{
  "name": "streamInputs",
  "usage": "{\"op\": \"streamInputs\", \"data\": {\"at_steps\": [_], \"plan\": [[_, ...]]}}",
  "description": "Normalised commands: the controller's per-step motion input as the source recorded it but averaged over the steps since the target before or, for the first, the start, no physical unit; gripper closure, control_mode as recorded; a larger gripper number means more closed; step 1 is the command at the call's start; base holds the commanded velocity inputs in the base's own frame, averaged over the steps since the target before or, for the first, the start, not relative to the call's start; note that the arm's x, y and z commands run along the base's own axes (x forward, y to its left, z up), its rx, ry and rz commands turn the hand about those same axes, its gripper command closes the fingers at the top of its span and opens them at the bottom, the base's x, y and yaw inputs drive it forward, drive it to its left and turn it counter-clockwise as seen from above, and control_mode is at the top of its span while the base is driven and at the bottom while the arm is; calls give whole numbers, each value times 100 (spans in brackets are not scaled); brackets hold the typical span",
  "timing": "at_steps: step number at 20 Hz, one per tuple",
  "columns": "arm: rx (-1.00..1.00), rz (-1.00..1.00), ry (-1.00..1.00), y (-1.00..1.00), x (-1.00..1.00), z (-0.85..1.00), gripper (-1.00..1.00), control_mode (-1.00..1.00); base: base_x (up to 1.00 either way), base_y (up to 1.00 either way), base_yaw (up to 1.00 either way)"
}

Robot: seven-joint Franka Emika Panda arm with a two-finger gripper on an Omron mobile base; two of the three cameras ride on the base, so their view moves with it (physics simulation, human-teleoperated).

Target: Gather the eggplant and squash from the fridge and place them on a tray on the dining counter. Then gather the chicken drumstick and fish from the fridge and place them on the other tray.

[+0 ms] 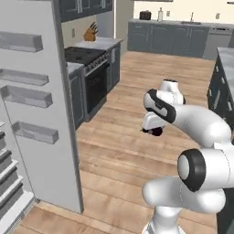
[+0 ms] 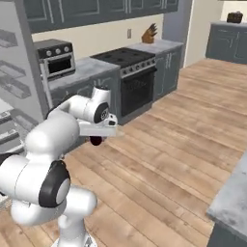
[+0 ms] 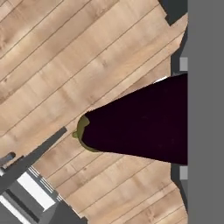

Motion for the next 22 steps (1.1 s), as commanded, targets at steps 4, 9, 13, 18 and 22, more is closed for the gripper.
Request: {"op": "streamInputs", "data": {"at_steps": [4, 9, 13, 18, 22], "plan": [[0, 0, 0, 0, 0, 0, 100, 100, 0, 14, -94], [0, 0, 0, 0, 0, 0, 100, 100, 0, -2, -83], [0, 0, 0, 0, 0, 0, 100, 100, 5, -38, -25], [0, 0, 0, 0, 0, 0, 100, 100, 35, -100, -3], [0, 0, 0, 0, 0, 0, 100, 100, 38, -100, 0]]}}
